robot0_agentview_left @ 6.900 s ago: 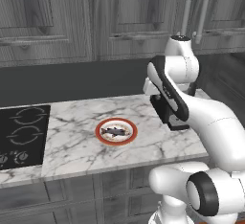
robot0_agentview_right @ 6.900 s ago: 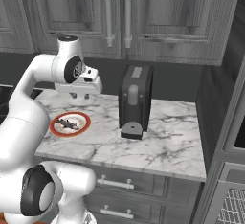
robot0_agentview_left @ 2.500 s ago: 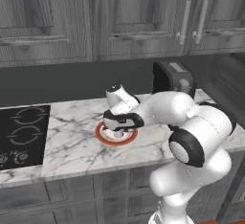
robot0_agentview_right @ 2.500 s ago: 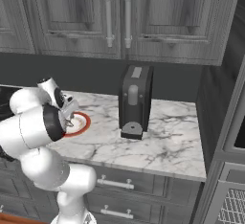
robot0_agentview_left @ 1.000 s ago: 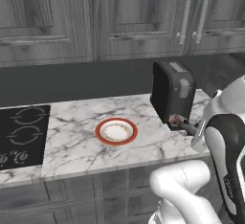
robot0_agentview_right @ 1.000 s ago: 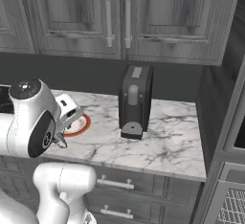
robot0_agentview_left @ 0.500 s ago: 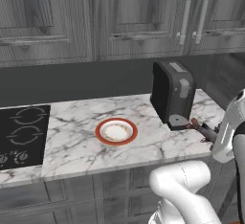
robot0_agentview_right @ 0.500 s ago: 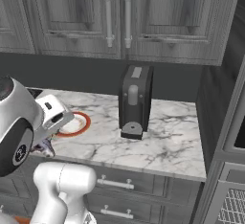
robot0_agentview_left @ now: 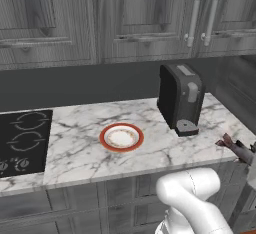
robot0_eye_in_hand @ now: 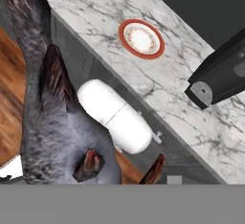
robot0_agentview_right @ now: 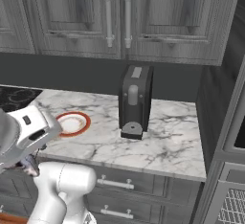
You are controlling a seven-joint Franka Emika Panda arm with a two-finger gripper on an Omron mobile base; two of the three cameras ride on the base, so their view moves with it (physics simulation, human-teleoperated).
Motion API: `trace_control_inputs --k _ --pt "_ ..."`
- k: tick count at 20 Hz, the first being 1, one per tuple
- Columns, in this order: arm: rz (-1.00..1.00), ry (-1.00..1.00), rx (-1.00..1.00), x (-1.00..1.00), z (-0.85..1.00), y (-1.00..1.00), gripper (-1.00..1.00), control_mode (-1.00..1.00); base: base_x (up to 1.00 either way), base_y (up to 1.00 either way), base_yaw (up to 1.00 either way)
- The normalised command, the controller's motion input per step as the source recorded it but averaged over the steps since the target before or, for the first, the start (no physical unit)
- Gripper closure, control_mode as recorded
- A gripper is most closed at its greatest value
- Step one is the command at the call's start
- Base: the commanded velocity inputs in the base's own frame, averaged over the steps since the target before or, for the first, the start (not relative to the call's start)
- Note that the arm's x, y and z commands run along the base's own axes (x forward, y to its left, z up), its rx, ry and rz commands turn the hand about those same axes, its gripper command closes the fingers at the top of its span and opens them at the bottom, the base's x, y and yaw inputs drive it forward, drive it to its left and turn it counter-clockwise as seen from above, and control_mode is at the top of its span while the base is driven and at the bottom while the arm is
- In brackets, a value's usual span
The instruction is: Place the fish on the top rack of the oven, and slide the tray back inside. Close the oven door.
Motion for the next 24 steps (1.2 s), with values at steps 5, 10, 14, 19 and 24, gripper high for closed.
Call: trace_control_inputs --k 5,10,14,19,24 --pt "-0.14 -0.02 0.00 -0.21 0.00 -0.04 1.00 -1.00 0.00 0.00 0.00" --pt "0.00 0.00 0.00 0.00 0.00 0.00 1.00 1.00 0.47 -0.33 -0.14" --pt "0.00 0.00 0.00 0.00 0.00 0.00 1.00 1.00 0.75 -0.41 -0.10" --pt "0.00 0.00 0.00 0.00 0.00 0.00 1.00 1.00 0.23 -0.58 -0.16" --pt "0.00 0.00 0.00 0.00 0.00 0.00 1.00 1.00 -0.42 -0.49 -0.31"
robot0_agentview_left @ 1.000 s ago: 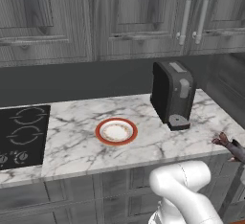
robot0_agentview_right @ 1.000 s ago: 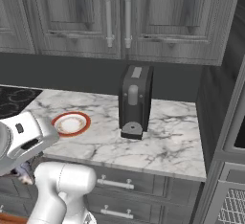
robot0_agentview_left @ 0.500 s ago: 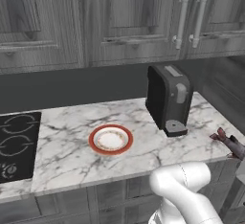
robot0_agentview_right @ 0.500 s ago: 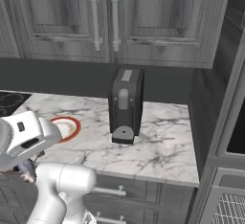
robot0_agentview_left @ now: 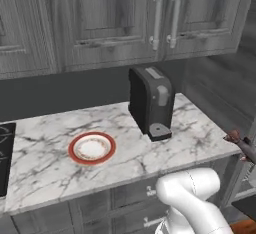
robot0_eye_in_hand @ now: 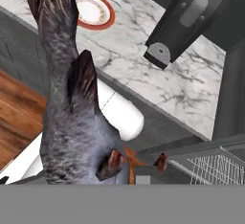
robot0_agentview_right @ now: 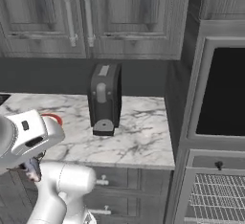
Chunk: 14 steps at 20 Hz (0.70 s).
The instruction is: Place the fish on the top rack of the oven, and slide the tray back inside. Close the oven door.
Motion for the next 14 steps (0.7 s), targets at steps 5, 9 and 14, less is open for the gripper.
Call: trace_control_inputs --k 5,9,14 --pt "0.00 0.00 0.00 0.00 0.00 0.00 1.00 1.00 -1.00 -0.03 -0.32" --pt "0.00 0.00 0.00 0.00 0.00 0.00 1.00 1.00 -0.94 -0.06 -0.35" --pt "0.00 0.00 0.00 0.00 0.00 0.00 1.00 1.00 -0.36 -0.11 -0.46"
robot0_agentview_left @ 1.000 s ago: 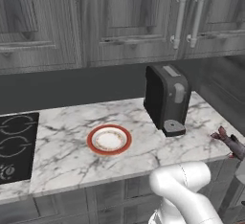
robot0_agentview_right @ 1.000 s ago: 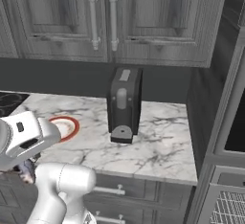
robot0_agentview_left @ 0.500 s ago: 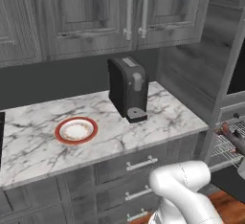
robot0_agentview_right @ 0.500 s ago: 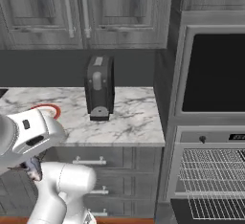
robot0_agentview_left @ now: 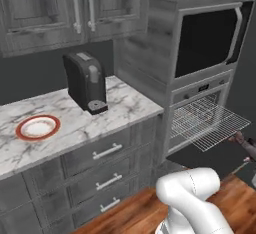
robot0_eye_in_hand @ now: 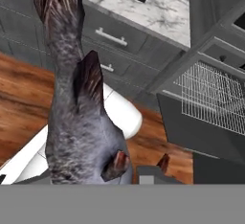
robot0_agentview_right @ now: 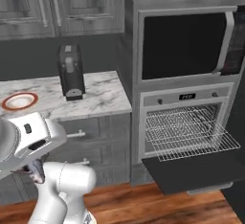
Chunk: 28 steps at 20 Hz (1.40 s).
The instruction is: Place the fish on the top rack of the oven, and slide the tray back inside. Close the oven door.
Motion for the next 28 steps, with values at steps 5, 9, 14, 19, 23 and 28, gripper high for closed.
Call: trace_control_inputs --k 5,9,14,19,23,28 --pt "0.00 0.00 0.00 0.00 0.00 0.00 1.00 1.00 0.01 -0.02 -0.50" --pt "0.00 0.00 0.00 0.00 0.00 0.00 1.00 1.00 0.34 0.01 -0.46" --pt "0.00 0.00 0.00 0.00 0.00 0.00 1.00 1.00 0.56 0.12 -0.44" --pt "0.00 0.00 0.00 0.00 0.00 0.00 1.00 1.00 0.70 0.22 -0.41" --pt "0.00 0.00 0.00 0.00 0.00 0.00 1.00 1.00 0.75 0.28 -0.36" --pt "0.00 0.00 0.00 0.00 0.00 0.00 1.00 1.00 0.68 0.09 -0.31"
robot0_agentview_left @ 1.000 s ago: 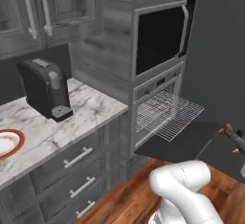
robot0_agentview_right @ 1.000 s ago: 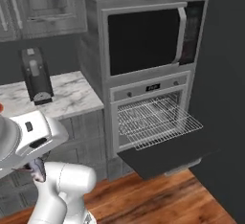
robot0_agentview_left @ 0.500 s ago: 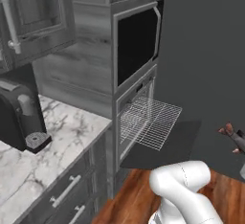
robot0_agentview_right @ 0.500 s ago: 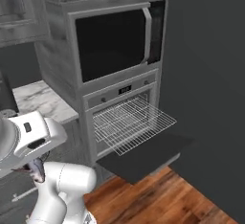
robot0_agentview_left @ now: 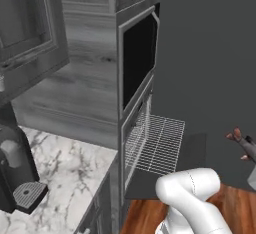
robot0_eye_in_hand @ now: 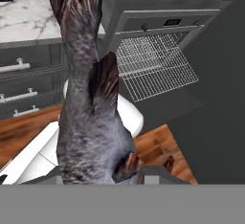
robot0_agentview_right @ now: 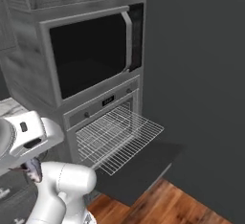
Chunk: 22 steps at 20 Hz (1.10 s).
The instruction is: Place the fish on the top rack of the oven, and slide the tray back inside. Close the oven door.
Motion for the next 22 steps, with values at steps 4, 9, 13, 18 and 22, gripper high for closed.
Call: trace_control_inputs --k 4,9,13,18,22 --pt "0.00 0.00 0.00 0.00 0.00 0.00 1.00 1.00 0.36 -0.05 -0.26" --pt "0.00 0.00 0.00 0.00 0.00 0.00 1.00 1.00 0.28 -0.09 -0.21" --pt "0.00 0.00 0.00 0.00 0.00 0.00 1.00 1.00 0.52 0.00 -0.12" --pt "-0.01 0.00 0.00 0.24 0.00 -0.02 1.00 -1.00 0.21 0.00 -0.02" --pt "0.00 0.00 0.00 0.36 0.00 -0.09 1.00 -1.00 0.00 0.00 0.00"
